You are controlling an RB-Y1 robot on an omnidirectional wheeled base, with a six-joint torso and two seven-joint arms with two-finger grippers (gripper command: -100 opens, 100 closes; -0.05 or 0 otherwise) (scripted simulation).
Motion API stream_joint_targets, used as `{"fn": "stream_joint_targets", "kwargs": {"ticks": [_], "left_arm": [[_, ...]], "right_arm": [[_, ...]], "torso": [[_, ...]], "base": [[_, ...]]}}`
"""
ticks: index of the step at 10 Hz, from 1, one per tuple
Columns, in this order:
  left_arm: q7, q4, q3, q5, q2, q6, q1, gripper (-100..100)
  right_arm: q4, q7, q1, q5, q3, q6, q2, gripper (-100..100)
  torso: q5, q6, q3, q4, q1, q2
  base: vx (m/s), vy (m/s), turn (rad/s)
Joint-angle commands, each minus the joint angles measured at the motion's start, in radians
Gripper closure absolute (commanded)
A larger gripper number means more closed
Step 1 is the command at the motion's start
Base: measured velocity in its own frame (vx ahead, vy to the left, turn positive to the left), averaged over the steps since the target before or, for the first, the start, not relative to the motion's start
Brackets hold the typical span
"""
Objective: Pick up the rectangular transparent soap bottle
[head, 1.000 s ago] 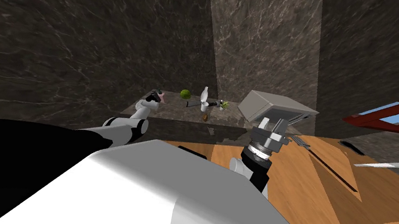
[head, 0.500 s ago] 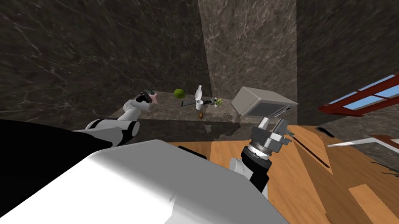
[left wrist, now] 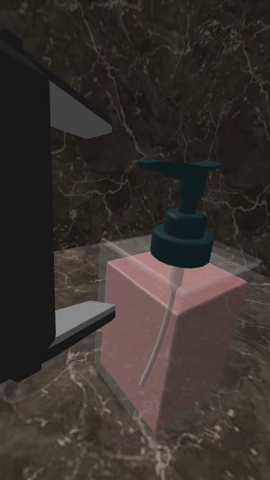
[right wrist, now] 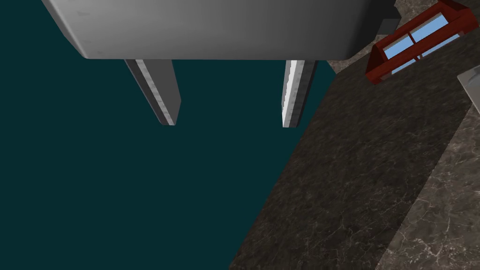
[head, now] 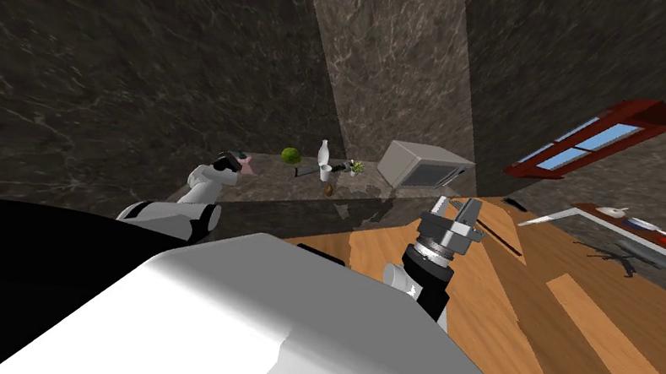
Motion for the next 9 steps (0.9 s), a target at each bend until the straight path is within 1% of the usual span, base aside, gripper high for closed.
{"fn": "stream_joint_targets", "kwargs": {"ticks": [1,2,3,4,5,6,7,8,9], "left_arm": [[0.050,-0.027,0.026,-0.038,0.050,0.006,0.050,-100],[0.077,-0.027,0.026,-0.038,0.069,0.006,0.081,-100],[0.110,-0.027,0.026,-0.038,0.069,0.006,0.081,-100],[0.139,-0.052,0.053,-0.075,0.123,0.013,0.131,-100],[0.169,-0.052,0.053,-0.078,0.135,0.013,0.157,-100],[0.195,-0.052,0.053,-0.078,0.135,0.013,0.157,-100],[0.212,-0.052,0.053,-0.078,0.135,0.013,0.157,-100],[0.195,-0.046,0.054,-0.083,0.132,0.012,0.148,-100],[0.200,-0.046,0.054,-0.082,0.133,0.012,0.149,100]], "right_arm": [[0.000,0.000,0.000,0.000,0.000,0.000,0.000,0],[0.000,0.000,0.000,0.000,0.000,0.000,0.000,0],[0.000,0.000,0.000,0.000,0.000,0.000,0.000,0],[0.000,0.000,0.000,0.000,0.000,0.000,0.000,0],[0.000,0.000,0.000,0.000,0.000,0.000,0.000,0],[0.000,0.000,0.000,0.000,0.000,0.000,0.000,0],[0.000,0.000,0.000,0.000,0.000,0.000,0.000,0],[0.000,0.000,0.000,0.000,0.000,0.000,0.000,0],[0.000,0.000,0.000,0.000,0.000,0.000,0.000,0]], "torso": [[0.000,0.000,0.000,0.000,0.000,0.000],[-0.001,0.002,0.001,0.000,-0.002,0.001],[-0.001,0.002,0.001,0.000,-0.002,0.002],[0.000,0.001,0.000,0.000,-0.001,0.001],[-0.001,0.002,0.001,0.001,-0.002,0.001],[-0.001,0.002,0.001,0.000,-0.002,0.001],[0.000,0.001,0.000,0.000,-0.001,0.000],[0.000,0.000,0.000,0.000,0.000,0.000],[0.000,0.001,-0.001,0.000,0.000,-0.001]], "base": [[-0.029,-0.031,-0.383],[-0.040,-0.028,-0.501],[-0.023,-0.004,-0.075],[-0.032,-0.032,-0.333],[-0.037,-0.028,-0.400],[-0.020,-0.010,-0.109],[-0.003,-0.003,0.030],[0.000,-0.001,0.011],[0.000,0.000,0.000]]}}
